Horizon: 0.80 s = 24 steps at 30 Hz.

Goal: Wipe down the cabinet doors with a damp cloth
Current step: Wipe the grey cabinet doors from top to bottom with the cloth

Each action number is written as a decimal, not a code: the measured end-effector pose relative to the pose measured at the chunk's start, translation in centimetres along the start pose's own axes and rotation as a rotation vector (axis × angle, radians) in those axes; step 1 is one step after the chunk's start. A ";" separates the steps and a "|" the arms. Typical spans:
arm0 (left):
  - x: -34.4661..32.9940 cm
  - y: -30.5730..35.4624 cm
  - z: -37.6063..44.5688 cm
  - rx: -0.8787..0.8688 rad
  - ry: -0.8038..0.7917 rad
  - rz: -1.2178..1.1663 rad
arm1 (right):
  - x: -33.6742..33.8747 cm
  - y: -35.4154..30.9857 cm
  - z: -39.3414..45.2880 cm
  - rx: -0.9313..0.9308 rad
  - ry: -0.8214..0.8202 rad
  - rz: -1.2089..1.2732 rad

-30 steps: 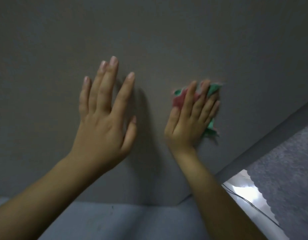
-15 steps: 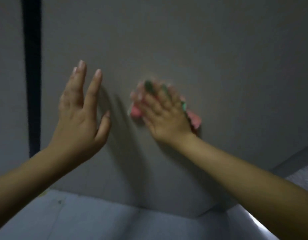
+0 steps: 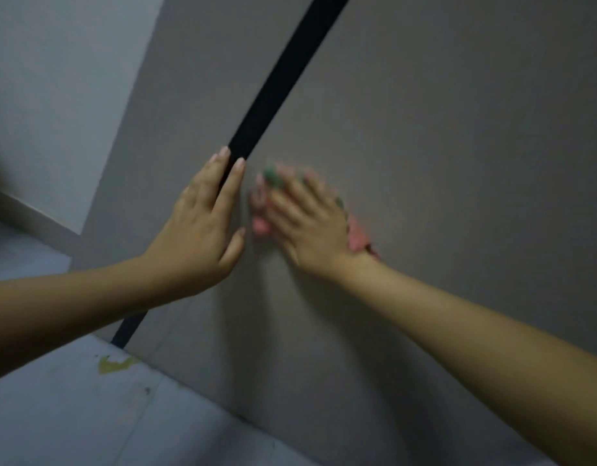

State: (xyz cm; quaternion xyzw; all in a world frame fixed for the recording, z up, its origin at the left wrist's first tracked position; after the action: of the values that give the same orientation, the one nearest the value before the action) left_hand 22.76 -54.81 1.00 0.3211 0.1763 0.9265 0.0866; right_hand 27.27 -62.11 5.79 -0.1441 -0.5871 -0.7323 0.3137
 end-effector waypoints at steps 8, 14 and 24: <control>1.0 -5.2 -0.3 0.231 -0.007 -0.074 | 2.5 1.9 6.1 0.190 -0.081 -0.117; 0.3 -6.6 0.1 0.286 0.077 -0.129 | 1.6 1.2 7.9 0.150 -0.075 -0.121; 1.1 -9.8 -1.1 0.378 0.173 -0.125 | 1.5 1.5 14.9 0.021 0.022 -0.184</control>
State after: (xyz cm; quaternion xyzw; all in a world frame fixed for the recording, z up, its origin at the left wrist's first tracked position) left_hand 21.67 -45.78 -2.98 0.2395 0.3733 0.8938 0.0666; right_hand 24.69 -48.53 11.79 -0.0782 -0.6018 -0.7534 0.2532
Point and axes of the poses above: each hand's wrist, its own z-axis towards the middle knuckle, its own x-axis out of the back of the hand, y = z × x, the point moved 10 cm from there along z, towards the middle knuckle, and after that the axes turned 11 degrees about z, right-handed, at the moved point
